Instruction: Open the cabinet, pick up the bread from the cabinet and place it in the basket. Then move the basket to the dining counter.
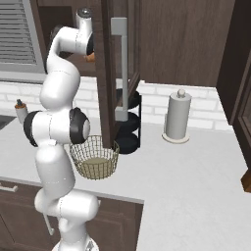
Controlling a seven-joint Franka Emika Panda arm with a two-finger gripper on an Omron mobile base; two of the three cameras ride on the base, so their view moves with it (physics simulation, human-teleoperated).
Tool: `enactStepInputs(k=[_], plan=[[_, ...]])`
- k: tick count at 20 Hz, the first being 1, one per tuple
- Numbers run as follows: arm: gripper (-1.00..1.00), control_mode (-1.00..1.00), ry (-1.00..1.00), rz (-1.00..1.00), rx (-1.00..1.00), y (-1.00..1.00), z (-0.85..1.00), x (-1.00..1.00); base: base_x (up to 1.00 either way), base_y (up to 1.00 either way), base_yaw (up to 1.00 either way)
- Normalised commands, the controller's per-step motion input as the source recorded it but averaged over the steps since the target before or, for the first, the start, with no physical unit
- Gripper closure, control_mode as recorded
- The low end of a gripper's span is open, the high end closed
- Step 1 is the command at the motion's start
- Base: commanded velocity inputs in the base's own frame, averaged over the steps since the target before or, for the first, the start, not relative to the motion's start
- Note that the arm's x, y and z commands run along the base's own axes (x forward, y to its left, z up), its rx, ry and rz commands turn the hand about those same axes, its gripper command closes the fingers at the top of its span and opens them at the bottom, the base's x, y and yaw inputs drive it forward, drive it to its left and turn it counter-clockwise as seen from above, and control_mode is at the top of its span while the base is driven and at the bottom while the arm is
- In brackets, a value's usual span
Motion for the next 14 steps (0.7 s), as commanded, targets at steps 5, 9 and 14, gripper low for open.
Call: enactStepInputs(k=[5, 9, 14], plan=[[-1.0, -1.0, 0.0, 0.02, 0.0, 0.0, -0.13, 0.02, 0.0, 0.0, 0.0], [-1.0, -1.0, 0.0, 0.02, 0.0, 0.02, -0.31, 0.0, 0.0, 0.0, 0.0], [-1.0, -1.0, 0.0, 0.02, 0.0, 0.03, -0.27, 0.01, 0.0, 0.0, 0.0]])
